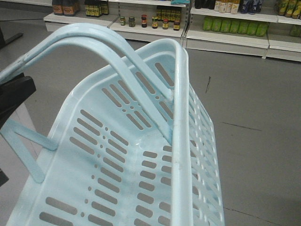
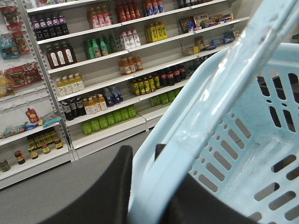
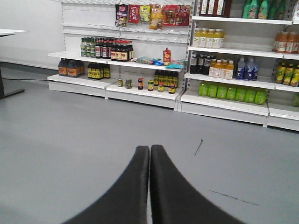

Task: Pick three apples into basket with both arms
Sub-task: 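Drive the base away from the fruit table carrying the raised basket, then turn the base in the aisle toward the apple and orange table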

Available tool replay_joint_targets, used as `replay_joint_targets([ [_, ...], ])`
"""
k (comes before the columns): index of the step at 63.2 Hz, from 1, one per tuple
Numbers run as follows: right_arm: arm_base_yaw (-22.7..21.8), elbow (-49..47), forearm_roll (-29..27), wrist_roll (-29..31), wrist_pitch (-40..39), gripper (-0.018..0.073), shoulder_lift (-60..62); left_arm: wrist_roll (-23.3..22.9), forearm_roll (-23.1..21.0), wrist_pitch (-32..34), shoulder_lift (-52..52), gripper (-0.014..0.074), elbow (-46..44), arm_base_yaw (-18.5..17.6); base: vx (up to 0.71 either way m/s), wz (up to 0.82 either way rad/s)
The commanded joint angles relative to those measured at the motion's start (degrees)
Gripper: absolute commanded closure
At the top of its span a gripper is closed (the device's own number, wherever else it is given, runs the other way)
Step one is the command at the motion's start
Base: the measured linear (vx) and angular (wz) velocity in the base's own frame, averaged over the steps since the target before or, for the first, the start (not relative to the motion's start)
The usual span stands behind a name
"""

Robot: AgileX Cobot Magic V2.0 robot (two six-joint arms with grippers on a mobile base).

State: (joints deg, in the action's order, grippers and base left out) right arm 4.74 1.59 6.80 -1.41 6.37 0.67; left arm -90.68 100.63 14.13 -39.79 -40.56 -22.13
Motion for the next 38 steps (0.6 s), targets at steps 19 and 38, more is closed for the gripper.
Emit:
replay_joint_targets([
  [19,-0.26,0.79,0.5,0.41,-4.09,0.0568,0.69,-1.4,1.1,-1.78,0.07,0.0602,-1.66,-0.22,0.16,-0.17],
  [38,-0.26,0.79,0.5,0.41,-4.09,0.0568,0.69,-1.4,1.1,-1.78,0.07,0.0602,-1.66,-0.22,0.16,-0.18],
])
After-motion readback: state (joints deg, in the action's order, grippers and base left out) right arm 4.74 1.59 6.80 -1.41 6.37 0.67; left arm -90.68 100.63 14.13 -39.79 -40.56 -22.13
